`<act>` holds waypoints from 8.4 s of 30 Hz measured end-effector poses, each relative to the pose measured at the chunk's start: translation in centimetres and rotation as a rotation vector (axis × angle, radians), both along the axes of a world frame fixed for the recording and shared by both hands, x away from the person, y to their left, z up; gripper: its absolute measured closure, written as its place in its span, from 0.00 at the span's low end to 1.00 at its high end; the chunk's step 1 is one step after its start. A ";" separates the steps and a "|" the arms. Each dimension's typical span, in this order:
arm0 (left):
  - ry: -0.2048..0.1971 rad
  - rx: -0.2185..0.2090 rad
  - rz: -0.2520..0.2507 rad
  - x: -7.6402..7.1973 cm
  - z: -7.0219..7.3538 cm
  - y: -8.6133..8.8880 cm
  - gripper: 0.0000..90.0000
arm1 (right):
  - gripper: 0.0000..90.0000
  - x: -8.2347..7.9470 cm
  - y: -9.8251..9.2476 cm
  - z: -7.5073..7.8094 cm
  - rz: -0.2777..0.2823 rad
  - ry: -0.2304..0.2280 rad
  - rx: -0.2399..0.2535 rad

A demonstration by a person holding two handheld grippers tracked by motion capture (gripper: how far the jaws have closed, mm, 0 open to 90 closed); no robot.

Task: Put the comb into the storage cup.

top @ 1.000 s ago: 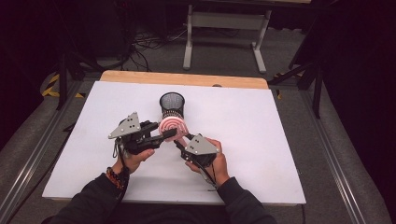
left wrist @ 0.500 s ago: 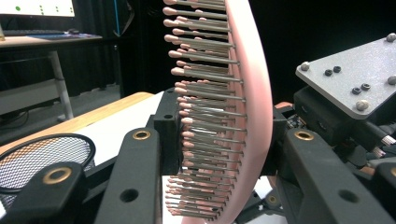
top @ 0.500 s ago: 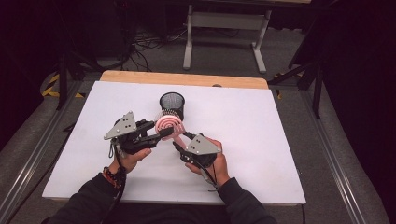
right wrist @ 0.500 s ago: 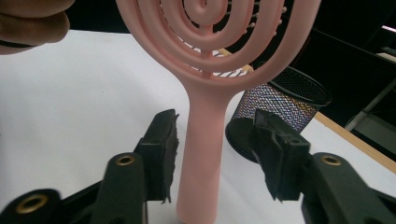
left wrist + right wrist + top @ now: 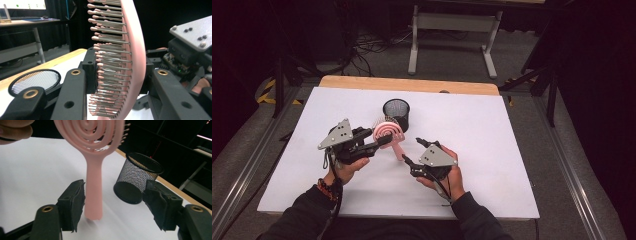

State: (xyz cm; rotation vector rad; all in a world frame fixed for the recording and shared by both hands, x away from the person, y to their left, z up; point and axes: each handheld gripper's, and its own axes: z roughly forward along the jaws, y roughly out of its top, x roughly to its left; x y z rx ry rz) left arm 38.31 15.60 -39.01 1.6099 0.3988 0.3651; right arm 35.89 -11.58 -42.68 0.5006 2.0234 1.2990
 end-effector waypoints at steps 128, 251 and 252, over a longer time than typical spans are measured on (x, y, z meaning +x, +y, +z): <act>-0.084 -0.053 0.216 3.3 4.9 6.5 0.70 | 0.05 -2.1 -12.3 -2.0 -0.345 -0.057 0.066; 0.101 -0.048 0.234 11.4 0.0 -0.8 0.68 | 0.07 -1.9 -11.8 -2.4 -0.330 -0.030 0.001; 0.101 -0.045 0.236 11.5 0.0 -0.7 0.68 | 0.07 -1.9 -11.8 -2.4 -0.330 -0.030 0.001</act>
